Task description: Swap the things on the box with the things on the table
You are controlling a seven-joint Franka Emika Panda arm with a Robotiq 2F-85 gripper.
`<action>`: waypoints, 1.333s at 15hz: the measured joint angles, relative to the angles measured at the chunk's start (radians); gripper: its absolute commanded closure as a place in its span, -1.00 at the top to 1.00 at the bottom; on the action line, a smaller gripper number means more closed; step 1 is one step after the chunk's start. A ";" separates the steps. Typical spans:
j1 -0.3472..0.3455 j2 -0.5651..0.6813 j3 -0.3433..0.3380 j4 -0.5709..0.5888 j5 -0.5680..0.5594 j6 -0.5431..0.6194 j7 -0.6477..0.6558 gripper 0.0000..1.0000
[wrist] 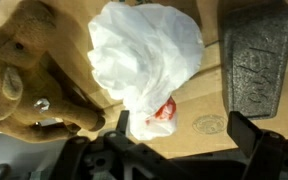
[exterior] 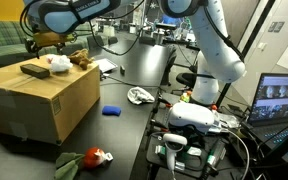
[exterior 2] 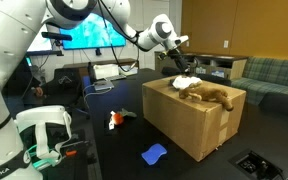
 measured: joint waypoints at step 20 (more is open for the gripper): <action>-0.046 0.169 0.078 0.121 0.169 0.084 -0.284 1.00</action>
